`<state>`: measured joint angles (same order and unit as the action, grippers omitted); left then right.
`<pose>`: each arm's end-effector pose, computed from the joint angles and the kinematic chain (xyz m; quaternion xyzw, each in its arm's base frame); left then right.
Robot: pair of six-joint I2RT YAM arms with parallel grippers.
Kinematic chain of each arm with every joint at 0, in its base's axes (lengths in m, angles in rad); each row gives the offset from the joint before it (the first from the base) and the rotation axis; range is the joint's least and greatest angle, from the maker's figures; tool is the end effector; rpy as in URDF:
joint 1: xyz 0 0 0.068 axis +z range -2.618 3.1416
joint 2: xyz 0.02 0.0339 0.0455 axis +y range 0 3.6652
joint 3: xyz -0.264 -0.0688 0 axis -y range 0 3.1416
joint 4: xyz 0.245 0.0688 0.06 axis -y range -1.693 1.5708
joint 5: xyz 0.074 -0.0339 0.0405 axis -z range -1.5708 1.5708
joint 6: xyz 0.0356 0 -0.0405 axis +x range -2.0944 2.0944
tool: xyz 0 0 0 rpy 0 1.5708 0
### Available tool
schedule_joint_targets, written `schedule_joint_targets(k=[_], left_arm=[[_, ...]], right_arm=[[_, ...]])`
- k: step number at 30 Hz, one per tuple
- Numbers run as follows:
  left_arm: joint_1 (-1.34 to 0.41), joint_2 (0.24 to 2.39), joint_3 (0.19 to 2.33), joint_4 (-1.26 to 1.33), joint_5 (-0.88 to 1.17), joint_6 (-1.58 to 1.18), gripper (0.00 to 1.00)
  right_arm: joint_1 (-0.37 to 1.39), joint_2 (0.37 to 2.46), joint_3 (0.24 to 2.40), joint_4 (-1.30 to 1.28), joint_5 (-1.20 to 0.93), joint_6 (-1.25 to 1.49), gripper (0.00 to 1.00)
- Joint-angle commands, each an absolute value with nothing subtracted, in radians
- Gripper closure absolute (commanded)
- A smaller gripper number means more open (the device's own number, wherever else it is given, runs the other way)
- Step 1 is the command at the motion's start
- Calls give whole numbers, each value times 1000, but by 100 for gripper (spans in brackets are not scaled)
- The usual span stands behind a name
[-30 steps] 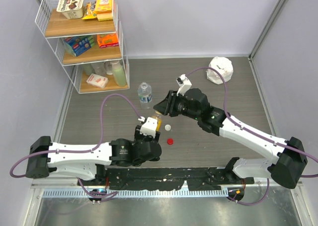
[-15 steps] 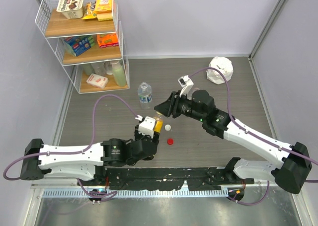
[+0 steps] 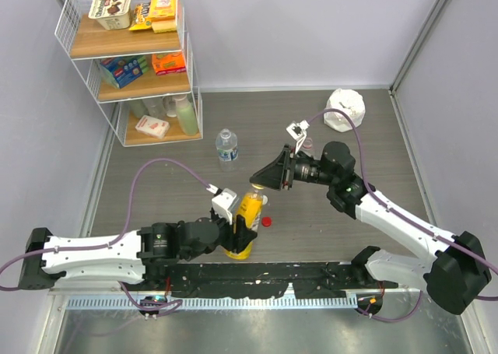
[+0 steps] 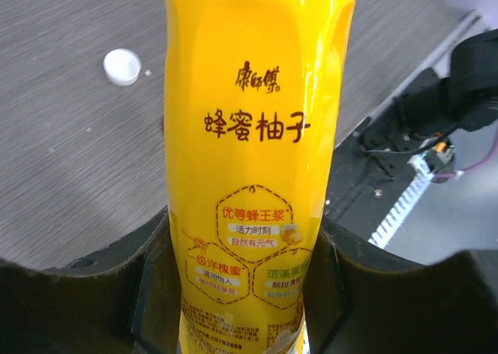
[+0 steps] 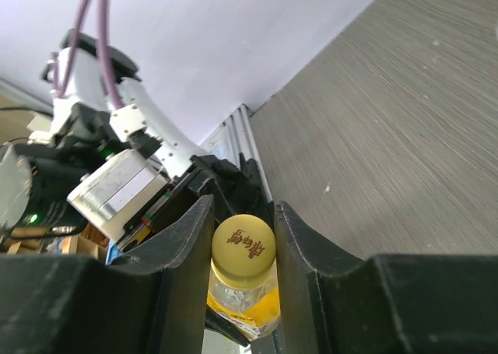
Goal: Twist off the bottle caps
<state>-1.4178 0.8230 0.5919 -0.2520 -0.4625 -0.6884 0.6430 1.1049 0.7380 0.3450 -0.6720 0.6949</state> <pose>0.0441 -0.1818 0.2602 0.1863 0.8205 -0.3406 0.4197 0.1896 0.1697 0.3153 -0.2130 0.6806 0.5943 0.3718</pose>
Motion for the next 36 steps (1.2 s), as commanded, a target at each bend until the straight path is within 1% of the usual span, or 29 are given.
schedule_joint_targets(k=[1, 5, 7, 14, 16, 17, 20, 21, 22, 23, 24, 25, 26, 28, 30, 36], left_arm=[[-1434, 784, 581, -95, -226, -583, 100], [-1434, 758, 552, -37, -181, -575, 100], [-1436, 744, 537, -20, -173, -577, 100], [-1434, 726, 529, -63, -209, -580, 100], [-1434, 729, 531, -83, -227, -584, 100], [-1436, 735, 531, -89, -236, -587, 100], [-1434, 753, 534, -97, -252, -592, 100], [-1434, 762, 534, -100, -256, -594, 100], [-1434, 771, 538, -101, -259, -594, 100], [-1434, 779, 540, -103, -262, -592, 100], [-1434, 790, 548, -106, -267, -594, 100], [-1436, 799, 551, -107, -268, -592, 100], [-1434, 805, 554, -113, -276, -591, 100], [-1436, 824, 561, -117, -285, -591, 100], [-1434, 839, 569, -127, -301, -591, 100], [-1434, 868, 594, -179, -368, -609, 100]], right_arm=[[598, 1078, 716, 633, -752, 778, 99], [588, 1083, 689, 762, -813, 841, 98], [588, 1086, 681, 799, -810, 868, 99], [583, 1097, 683, 795, -778, 864, 98], [580, 1091, 687, 762, -744, 854, 98], [578, 1088, 693, 708, -697, 842, 98], [577, 1068, 710, 631, -643, 810, 79], [578, 1063, 715, 597, -614, 795, 68], [577, 1054, 719, 578, -598, 787, 61], [577, 1046, 724, 551, -571, 775, 52], [577, 1037, 733, 514, -545, 767, 40], [577, 1034, 738, 503, -535, 753, 36], [577, 1029, 748, 474, -517, 753, 27], [577, 1028, 764, 436, -497, 736, 20], [577, 1031, 778, 401, -477, 732, 17], [577, 1035, 802, 328, -439, 713, 16]])
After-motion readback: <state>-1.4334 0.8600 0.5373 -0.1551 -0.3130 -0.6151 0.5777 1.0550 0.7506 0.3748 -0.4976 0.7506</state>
